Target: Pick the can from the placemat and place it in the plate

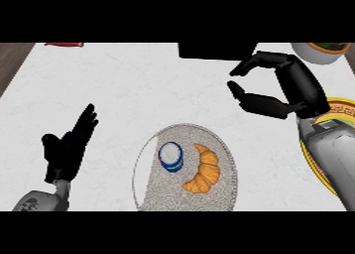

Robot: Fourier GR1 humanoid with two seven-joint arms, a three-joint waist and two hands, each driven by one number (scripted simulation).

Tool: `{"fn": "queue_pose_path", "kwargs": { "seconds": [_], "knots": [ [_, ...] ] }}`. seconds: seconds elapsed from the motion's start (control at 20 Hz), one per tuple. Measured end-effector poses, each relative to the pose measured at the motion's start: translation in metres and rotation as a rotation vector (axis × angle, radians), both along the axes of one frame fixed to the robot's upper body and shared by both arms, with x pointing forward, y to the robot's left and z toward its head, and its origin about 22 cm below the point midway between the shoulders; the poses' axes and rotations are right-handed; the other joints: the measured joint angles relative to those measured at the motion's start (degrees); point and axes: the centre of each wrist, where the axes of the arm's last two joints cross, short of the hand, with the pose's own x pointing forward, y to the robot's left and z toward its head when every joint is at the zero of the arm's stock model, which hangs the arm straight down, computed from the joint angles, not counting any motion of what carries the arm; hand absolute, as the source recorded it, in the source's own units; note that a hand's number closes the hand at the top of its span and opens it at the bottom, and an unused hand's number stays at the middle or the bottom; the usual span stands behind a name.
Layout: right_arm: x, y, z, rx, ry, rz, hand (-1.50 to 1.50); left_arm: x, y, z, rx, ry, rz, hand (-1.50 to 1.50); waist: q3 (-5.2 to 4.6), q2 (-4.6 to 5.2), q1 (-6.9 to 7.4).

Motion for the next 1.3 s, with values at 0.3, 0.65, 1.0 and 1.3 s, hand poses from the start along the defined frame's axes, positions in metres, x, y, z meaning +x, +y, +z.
{"fn": "queue_pose_path", "kwargs": {
  "seconds": [0.3, 0.65, 1.0, 1.3],
  "knots": [
    [0.018, 0.033, -0.055, 0.141, 0.021, -0.017, -1.5, -0.014, -0.013, -0.023, -0.1, 0.139, -0.013, 0.0, 0.22, -0.67, -1.24],
    [0.033, 0.038, -0.044, -0.017, 0.061, 0.084, -1.5, -0.022, -0.015, -0.028, -0.134, 0.193, -0.002, 0.0, 0.24, -1.29, -2.37],
    [0.03, 0.056, -0.013, -0.404, 0.167, 0.228, -1.5, -0.021, -0.016, -0.028, -0.135, 0.2, 0.012, 0.0, 0.19, -1.6, -3.0],
    [0.005, 0.097, -0.007, -0.592, 0.217, 0.249, -1.5, -0.019, -0.017, -0.028, -0.134, 0.204, 0.011, 0.0, 0.22, -1.6, -3.17]
  ]
}}
